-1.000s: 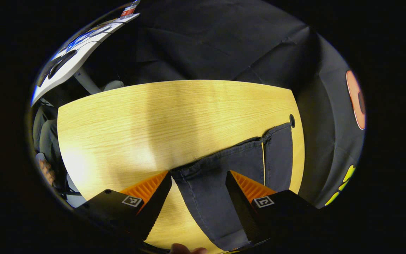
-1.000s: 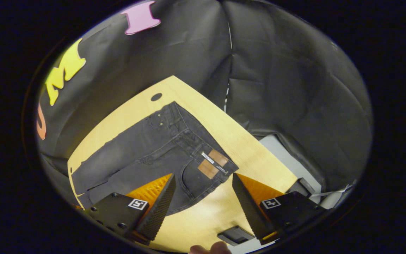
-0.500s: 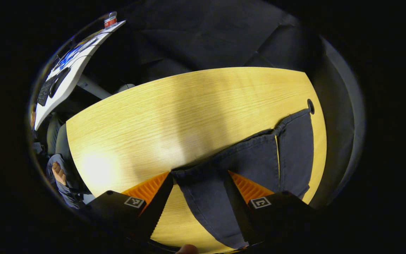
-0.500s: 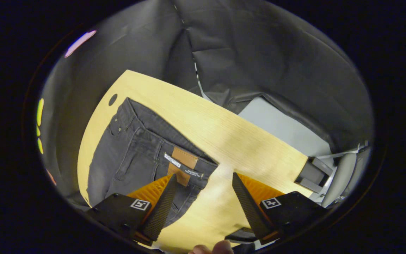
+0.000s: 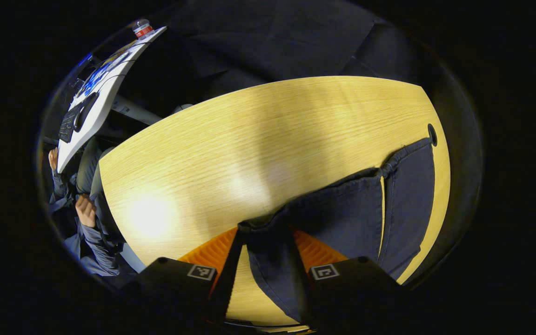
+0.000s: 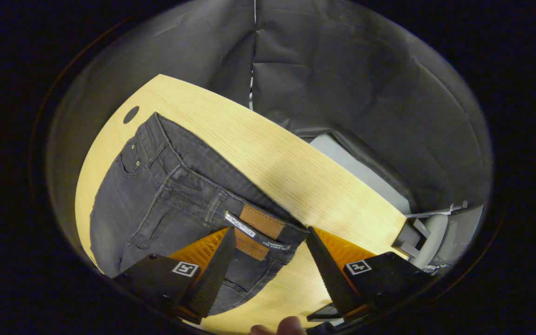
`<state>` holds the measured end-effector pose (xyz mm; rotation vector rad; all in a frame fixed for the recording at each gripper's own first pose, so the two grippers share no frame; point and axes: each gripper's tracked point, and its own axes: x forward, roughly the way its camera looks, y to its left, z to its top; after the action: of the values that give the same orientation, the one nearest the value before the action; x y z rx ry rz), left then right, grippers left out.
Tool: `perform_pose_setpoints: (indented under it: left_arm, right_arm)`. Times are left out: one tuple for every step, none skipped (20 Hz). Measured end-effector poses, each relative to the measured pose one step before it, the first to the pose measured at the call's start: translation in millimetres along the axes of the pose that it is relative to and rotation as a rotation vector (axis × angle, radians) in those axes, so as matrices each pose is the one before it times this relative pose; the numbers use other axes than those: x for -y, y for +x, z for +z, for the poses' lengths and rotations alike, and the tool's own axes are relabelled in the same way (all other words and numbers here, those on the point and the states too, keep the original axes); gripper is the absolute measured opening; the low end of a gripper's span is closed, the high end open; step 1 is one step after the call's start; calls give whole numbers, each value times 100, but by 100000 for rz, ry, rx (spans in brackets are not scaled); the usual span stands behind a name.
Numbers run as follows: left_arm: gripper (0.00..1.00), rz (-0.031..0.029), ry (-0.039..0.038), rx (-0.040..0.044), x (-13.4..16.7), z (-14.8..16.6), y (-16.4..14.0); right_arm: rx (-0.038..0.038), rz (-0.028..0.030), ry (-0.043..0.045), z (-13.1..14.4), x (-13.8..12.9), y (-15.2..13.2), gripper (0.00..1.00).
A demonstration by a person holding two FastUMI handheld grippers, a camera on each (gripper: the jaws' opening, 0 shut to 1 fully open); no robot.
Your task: Grasp the waist and the cuffs of the jeans and fold them to make the two legs overlap; first hold the waist and fold one-third of the jeans toward the cuffs, then hold the cuffs and fold the remaining one-third in the same direction to finish folding.
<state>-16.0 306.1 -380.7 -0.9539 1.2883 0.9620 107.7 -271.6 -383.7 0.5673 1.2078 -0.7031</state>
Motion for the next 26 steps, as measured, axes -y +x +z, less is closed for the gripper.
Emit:
perform_pose_setpoints:
  left_arm:
    - [63,-175,471,362,274,-17,148]
    - [46,-280,179,389,-18,89,-158]
    - [42,-283,-440,391,12,1,-140]
    - [36,-648,-692,441,34,-28,319]
    - [35,-713,-536,373,25,2,-33]
    - [33,-697,-665,266,-91,-42,-153]
    - [31,-1056,-1265,187,-41,-56,-84]
    - [25,-2105,-1487,74,177,-33,85]
    - [21,-3285,-1529,-333,336,-114,225]
    - [15,-3718,-1745,-166,237,124,-294]
    - [12,-4636,-2270,-827,304,-234,15]
    - [9,-3624,-2951,-521,191,155,-384]
    - [8,-3316,-3103,-455,386,27,-471]
    - [7,-2899,-2549,-734,474,11,-700]
    - [7,-2388,-2297,-902,571,-10,-839]
    - [6,-1977,-2519,-948,713,-46,-951]
    - [6,-1637,-2620,-742,907,-56,-987]
    - [6,-742,-2228,-851,994,-144,-999]
    - [6,-797,-2488,-1104,1208,-248,-950]
    - [6,-839,-1874,-957,-773,79,-636]
    - [6,764,-1563,-1190,1198,-614,-1056]
    - [6,1010,-942,-457,856,-42,-819]
    - [6,562,-162,-399,933,-109,-821]
    - [6,253,342,-547,872,-163,-588]
    - [6,278,-247,-285,981,-57,-679]
    - [6,-113,-1097,-174,1214,-121,-611]
  right_arm:
    - [-895,415,2598,-224,-228,16,87]
    - [230,540,725,250,27,113,83]
    - [359,507,-369,61,-50,-257,79]
    - [-461,694,220,-92,-73,144,81]
    - [474,1275,756,127,-156,-124,72]
    - [-897,840,1652,-137,-128,39,60]
    - [315,2235,2069,88,-316,-86,48]
    - [-1463,1292,2335,-292,-49,-202,39]
    - [-225,2093,2007,77,-73,184,29]
    - [-1004,1923,2092,-148,-14,-245,28]
    - [-1654,2697,2709,-85,-83,-259,22]
    - [-1794,3360,3018,71,-114,-483,21]
    - [-1461,3812,3774,-92,-104,-228,17]
    - [-2038,3899,3994,13,-212,-856,13]
    - [-1638,4013,4503,47,-401,-816,16]
    - [-2094,4250,4496,-11,-393,-483,16]
    - [-2051,3626,3857,-18,-422,-483,16]
    - [-1739,3334,3236,-52,-749,-1083,16]
    - [-1834,2963,2562,-112,-785,-1024,19]
    - [-1547,2843,2409,-1,-926,-788,12]
    - [-1738,2465,2231,-33,-940,-525,16]
    - [-1572,2228,2007,-183,-955,-345,16]
    - [-1591,2040,1874,-187,-959,-354,16]
    - [-1463,2319,2449,-211,-1002,-389,16]
    - [-1625,2561,3104,-109,-1148,-344,16]
    - [-1487,2690,3617,3,-1495,-250,16]
